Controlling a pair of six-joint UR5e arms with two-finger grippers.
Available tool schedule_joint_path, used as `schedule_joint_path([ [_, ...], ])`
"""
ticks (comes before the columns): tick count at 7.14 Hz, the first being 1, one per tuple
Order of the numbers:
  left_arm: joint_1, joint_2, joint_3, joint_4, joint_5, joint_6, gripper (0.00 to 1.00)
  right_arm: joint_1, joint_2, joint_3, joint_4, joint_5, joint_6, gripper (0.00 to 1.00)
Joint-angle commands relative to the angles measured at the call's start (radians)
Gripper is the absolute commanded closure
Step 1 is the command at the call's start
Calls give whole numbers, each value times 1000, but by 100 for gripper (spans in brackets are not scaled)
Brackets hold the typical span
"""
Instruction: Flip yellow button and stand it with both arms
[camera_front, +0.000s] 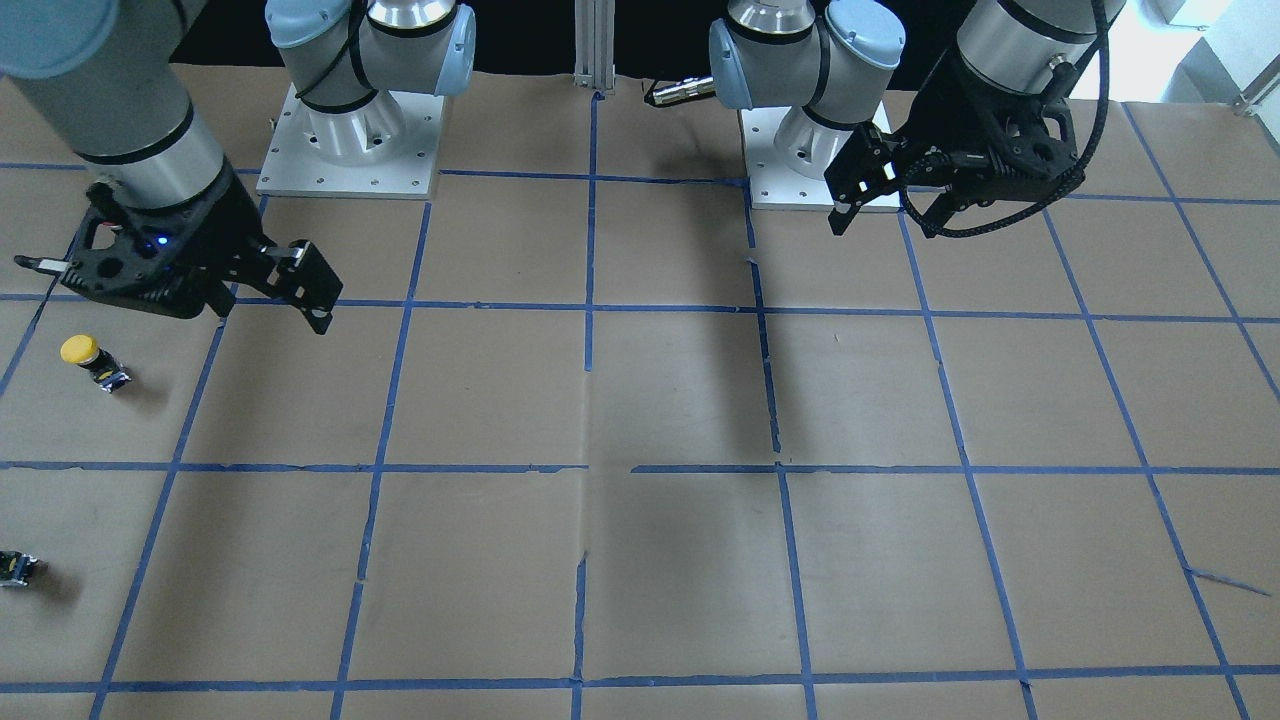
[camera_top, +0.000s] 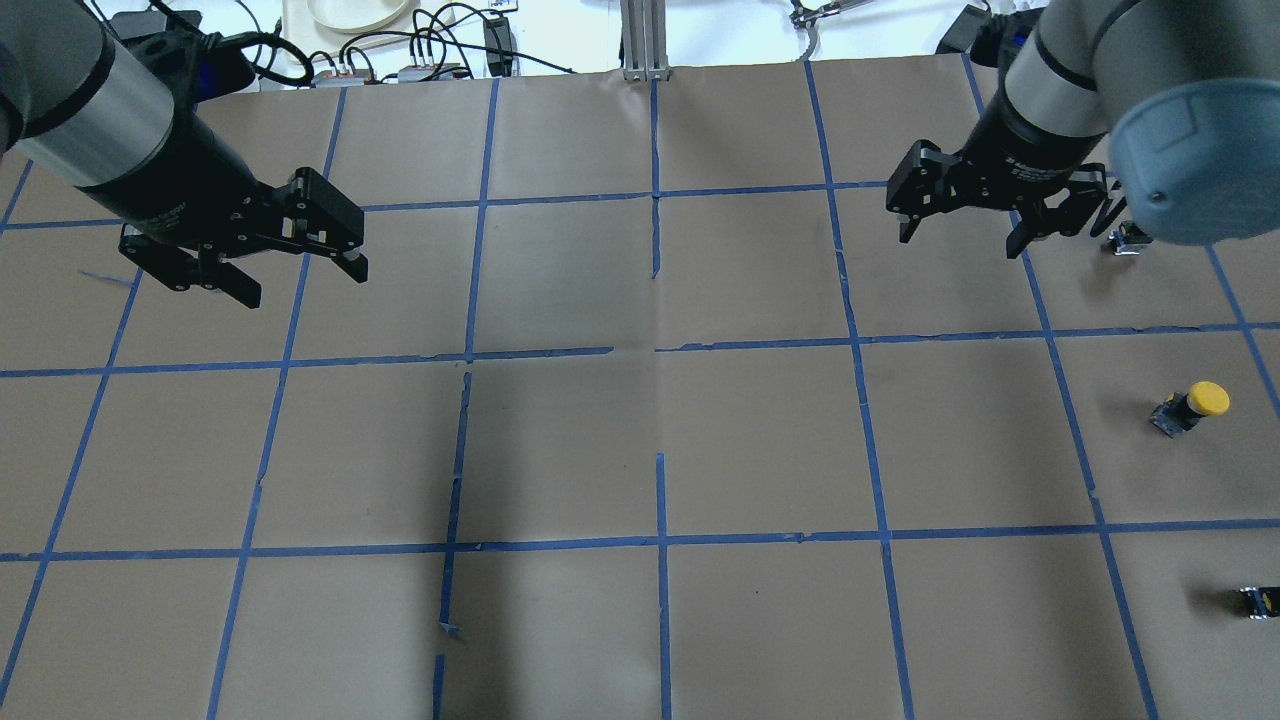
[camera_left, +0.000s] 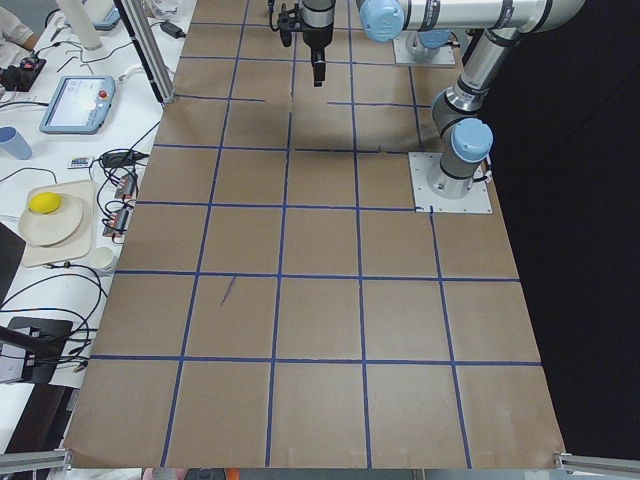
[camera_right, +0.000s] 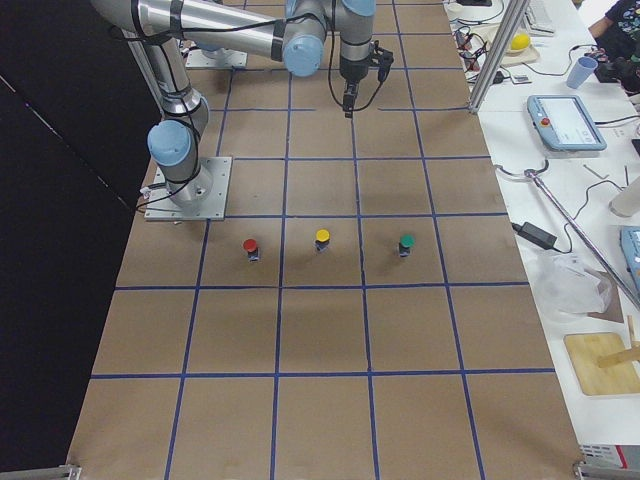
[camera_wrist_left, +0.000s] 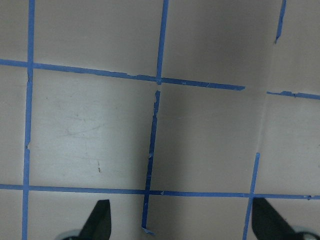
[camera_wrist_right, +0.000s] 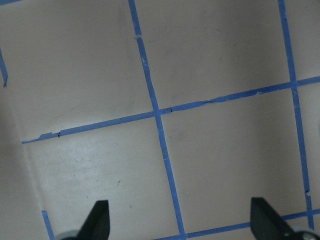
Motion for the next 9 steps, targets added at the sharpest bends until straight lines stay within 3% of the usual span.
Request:
schedule_joint_path([
  [1,0,0,0,0,2,0,0,117,4,-116,166,-59,90,0],
  [3,0,0,0,0,2,0,0,107,-34,-187,309,-50,86,0],
  [4,0,0,0,0,2,0,0,96,-102,-169,311,-48,80,0],
  [9,0,0,0,0,2,0,0,41,-164,-23,255,-39,60,0],
])
